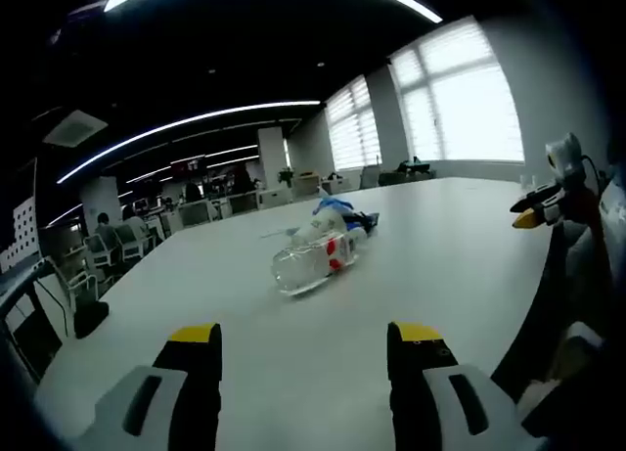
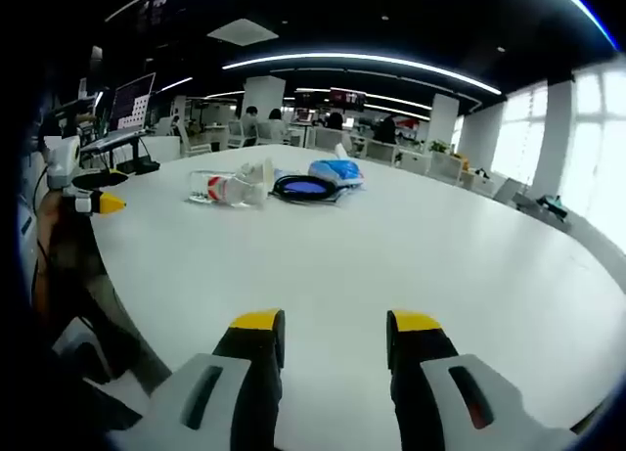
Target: Arrange the tabletop items into an orderly group along one side of the table until the central work area is clear of visible clutter.
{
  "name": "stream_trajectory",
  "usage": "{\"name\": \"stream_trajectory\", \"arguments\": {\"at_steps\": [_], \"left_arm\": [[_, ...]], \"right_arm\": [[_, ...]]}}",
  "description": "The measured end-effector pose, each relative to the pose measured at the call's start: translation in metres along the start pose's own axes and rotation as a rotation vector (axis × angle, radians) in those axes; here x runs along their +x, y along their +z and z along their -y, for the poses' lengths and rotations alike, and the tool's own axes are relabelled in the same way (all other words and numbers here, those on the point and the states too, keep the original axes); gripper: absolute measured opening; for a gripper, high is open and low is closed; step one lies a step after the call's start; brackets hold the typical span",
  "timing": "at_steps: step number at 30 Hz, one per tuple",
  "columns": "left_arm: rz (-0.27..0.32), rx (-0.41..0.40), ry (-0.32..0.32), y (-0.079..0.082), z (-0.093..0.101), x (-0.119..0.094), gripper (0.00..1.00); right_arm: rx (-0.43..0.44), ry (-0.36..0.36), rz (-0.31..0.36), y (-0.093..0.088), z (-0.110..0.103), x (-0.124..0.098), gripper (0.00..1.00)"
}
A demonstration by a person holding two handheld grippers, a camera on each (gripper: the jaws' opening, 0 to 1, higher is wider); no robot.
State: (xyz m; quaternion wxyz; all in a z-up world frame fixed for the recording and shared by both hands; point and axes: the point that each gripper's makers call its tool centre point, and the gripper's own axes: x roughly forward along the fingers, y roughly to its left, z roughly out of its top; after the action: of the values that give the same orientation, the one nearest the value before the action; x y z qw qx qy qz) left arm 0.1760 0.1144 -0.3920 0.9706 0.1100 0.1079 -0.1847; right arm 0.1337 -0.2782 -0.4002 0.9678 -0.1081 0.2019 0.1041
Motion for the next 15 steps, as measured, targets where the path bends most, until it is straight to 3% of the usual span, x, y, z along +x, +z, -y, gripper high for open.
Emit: {"name": "stream_trajectory", "arguments": {"at_steps": [15], "left_arm": [[-0.008,0.013,-0.005,0.0002,0.0029,-0.0004,0.68]], "right_arm": [[0.033,0.000,-0.003,-0.0033,0.0026,-0.0016,0.38]]}}
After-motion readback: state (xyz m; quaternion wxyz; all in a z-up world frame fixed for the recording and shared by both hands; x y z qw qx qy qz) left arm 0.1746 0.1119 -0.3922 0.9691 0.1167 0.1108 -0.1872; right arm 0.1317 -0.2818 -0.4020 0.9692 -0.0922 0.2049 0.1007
